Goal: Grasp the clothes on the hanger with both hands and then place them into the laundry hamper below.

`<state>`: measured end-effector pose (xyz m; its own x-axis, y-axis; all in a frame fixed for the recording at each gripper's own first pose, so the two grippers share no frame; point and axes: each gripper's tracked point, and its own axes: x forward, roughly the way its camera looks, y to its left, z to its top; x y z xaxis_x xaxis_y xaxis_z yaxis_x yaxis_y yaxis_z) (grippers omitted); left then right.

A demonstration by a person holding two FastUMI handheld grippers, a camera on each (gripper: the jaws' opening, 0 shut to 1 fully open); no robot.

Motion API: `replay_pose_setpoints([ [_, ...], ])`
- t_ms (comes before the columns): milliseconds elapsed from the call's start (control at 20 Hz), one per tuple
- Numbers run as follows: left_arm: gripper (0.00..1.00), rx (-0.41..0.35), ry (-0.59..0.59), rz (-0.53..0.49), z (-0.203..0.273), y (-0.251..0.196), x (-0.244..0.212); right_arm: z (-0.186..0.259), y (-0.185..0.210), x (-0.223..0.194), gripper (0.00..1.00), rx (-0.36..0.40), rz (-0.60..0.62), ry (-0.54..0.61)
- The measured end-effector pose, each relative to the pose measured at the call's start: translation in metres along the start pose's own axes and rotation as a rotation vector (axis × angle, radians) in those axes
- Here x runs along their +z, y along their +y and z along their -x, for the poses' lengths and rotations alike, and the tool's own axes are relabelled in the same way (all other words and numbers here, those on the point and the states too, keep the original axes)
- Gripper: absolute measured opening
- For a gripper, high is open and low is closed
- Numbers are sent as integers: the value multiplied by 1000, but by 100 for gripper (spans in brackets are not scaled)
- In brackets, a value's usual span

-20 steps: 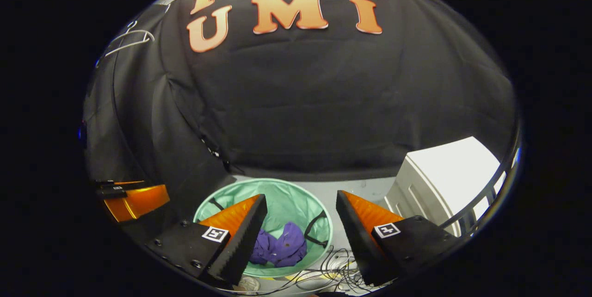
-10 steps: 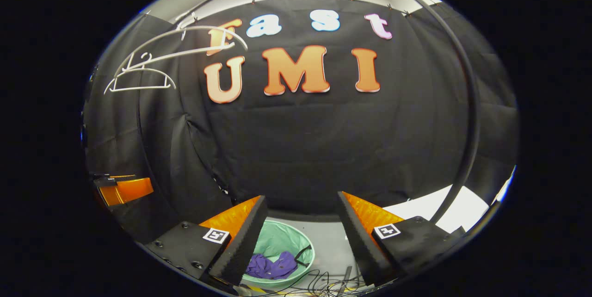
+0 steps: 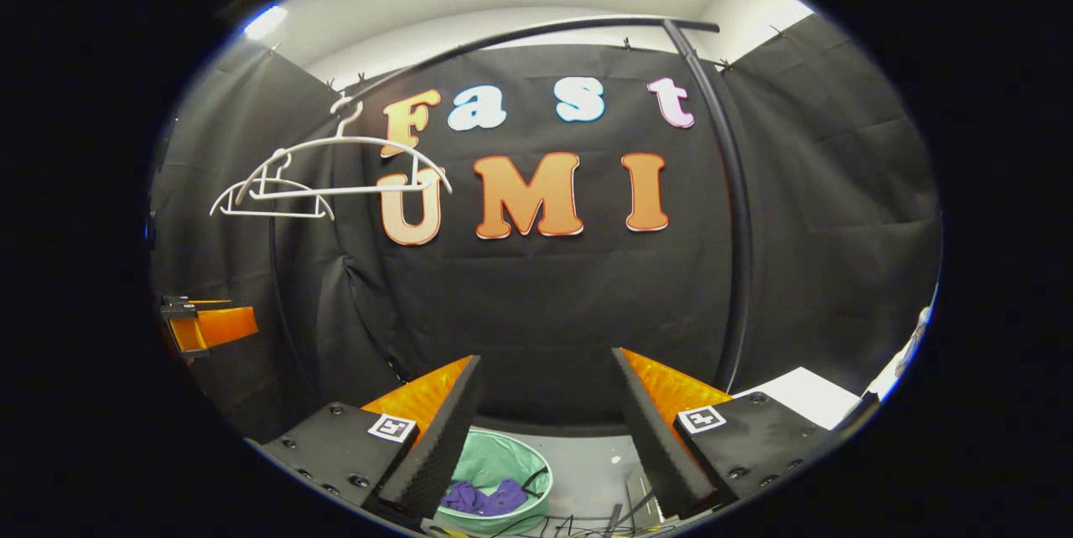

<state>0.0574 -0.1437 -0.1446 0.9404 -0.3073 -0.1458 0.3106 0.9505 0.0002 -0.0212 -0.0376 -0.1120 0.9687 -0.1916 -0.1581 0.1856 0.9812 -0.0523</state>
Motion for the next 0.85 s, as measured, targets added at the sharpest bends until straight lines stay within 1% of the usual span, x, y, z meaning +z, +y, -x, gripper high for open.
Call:
replay_pose_setpoints([
  [100, 94, -1, -32, 23, 14, 1, 10, 11, 3, 11, 89, 6, 6, -16],
  [200, 93, 19, -69, 23, 27, 10, 18, 24, 4, 20, 89, 1, 15, -39],
  [300, 93, 32, -96, 18, 35, 14, 20, 37, 3, 25, 89, -17, 45, -83],
  [350, 93, 30, -96, 11, 38, 14, 19, 44, 1, 21, 89, -32, 66, -81],
  [450, 98, 31, -94, 4, 43, 12, 14, 56, 3, 19, 89, -36, 87, -89],
  [500, 93, 22, -92, 9, 45, 9, 11, 59, 6, 21, 93, -32, 98, -96],
  [550, 95, 1, -85, 25, 46, 2, 7, 61, 5, 22, 98, -35, 94, -97],
  [650, 94, -41, -70, 67, 48, -10, -1, 64, 7, 23, 94, -17, 52, -92],
  [700, 96, -43, -73, 76, 48, -10, 1, 64, 6, 24, 100, -12, 39, -96],
  [750, 95, -34, -80, 71, 48, -7, 3, 64, 3, 26, 94, -19, 40, -104],
  [800, 96, -15, -88, 64, 49, -3, 6, 65, -3, 28, 94, -31, 45, -106],
  [850, 93, 0, -95, 60, 48, 2, 9, 66, -6, 28, 94, -39, 47, -107],
])
